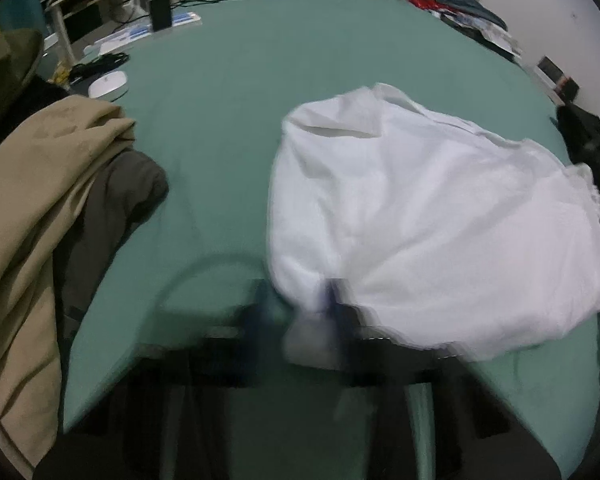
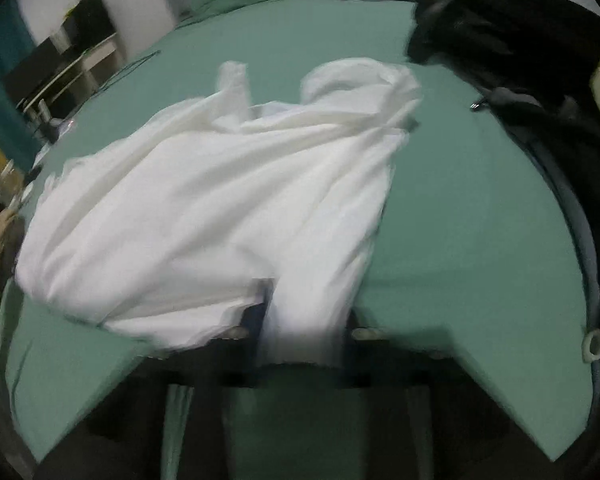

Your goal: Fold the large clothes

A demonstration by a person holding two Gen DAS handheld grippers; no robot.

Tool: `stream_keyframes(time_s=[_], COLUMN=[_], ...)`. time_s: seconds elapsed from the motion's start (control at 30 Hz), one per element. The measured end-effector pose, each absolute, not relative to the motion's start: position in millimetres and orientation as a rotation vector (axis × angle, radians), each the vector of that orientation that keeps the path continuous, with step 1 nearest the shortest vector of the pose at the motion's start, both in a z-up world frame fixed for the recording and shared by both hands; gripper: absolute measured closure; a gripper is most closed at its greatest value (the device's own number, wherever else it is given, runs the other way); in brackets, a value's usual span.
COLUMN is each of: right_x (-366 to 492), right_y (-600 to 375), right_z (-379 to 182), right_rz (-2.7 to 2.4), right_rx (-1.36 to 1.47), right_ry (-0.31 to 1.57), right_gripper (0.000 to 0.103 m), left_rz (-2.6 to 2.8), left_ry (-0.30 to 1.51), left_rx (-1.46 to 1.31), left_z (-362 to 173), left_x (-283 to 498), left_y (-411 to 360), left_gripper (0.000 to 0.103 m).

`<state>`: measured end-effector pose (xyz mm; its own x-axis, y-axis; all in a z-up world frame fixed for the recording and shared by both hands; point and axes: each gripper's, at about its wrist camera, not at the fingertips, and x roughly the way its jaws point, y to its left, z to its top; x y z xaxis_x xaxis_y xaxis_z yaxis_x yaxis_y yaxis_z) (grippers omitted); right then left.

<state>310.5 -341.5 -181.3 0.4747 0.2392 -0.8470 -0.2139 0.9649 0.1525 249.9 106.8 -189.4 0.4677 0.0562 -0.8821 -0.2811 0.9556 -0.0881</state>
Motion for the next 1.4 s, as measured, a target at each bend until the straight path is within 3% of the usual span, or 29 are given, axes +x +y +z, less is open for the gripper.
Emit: stream_keyframes(time_s=[0.43, 0.9, 1.0, 1.07, 1.13, 1.2, 1.27, 1.4], right_x=[246, 173, 170, 168, 163, 158, 159, 183], right_y=[-368, -387, -386, -388, -390, -390, -389, -383], right_z=[-145, -170, -168, -161, -145, -127, -115, -116], right_rz=[0.267, 0.203, 0.16, 0.111, 0.054, 0.006, -0.019, -0.001], right_rx=[-0.033, -0.072, -0.085, -0.086, -0.09, -0.107, -0.115, -0.094], right_ry=[1.017, 1.119, 1.104, 1.065, 0.98, 0.879, 0.794, 0.781], right_gripper=[0.096, 0.094, 0.082, 0.076, 0.069, 0.059, 0.046, 0.044], left_rz=[0.266, 0.268, 0.274, 0.267, 0.273, 0.25, 0.233, 0.175], left_ry=[0.983, 1.087, 1.099, 1.101, 1.078, 1.042, 1.03, 1.038], left_rx=[-0.284, -0.24, -0.249, -0.252, -0.233, -0.226, -0.204, -0.113], left_z=[-144, -166, -164, -159, -150, -141, -136, -134], left_x=[179, 95, 95, 98, 100, 106, 115, 146], left_y=[103, 76, 77, 82, 86, 92, 93, 83], left_gripper=[0.101, 0.1, 0.099, 0.093, 0.073, 0.065, 0.065, 0.065])
